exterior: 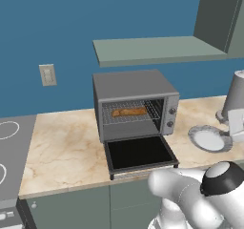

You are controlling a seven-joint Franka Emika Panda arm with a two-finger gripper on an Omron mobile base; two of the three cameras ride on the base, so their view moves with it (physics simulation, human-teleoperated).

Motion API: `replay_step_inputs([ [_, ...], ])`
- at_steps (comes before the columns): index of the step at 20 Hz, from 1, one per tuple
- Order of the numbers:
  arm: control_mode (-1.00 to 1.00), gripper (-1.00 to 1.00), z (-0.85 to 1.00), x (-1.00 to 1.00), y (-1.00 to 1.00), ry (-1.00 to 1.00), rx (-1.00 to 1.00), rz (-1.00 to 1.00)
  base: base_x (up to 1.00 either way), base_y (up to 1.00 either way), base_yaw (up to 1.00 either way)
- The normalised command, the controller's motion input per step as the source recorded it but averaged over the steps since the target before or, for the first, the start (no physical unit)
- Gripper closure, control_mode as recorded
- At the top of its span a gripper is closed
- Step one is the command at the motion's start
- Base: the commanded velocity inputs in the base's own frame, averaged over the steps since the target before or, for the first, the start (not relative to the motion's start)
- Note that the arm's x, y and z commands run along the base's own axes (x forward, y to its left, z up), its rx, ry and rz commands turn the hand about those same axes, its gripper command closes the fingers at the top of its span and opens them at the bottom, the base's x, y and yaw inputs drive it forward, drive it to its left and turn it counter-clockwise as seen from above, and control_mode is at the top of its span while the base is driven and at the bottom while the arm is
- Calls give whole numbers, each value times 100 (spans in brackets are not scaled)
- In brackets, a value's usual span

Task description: Pull the toaster oven rack outwards. Pick up the baguette from the plate and place it on the toaster oven rack. Close the toaster oven door fully and set the temperature to the lowest setting.

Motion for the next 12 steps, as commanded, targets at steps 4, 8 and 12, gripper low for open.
replay_step_inputs([
  [4, -100, -100, 0, -25, 61, 0, 0, 7, 0, 0, 0],
  [8, -100, -100, -7, -18, 49, 0, 0, 6, 0, 0, 0],
  [12, -100, -100, -33, -1, 4, -5, 0, 7, 0, 0, 0],
])
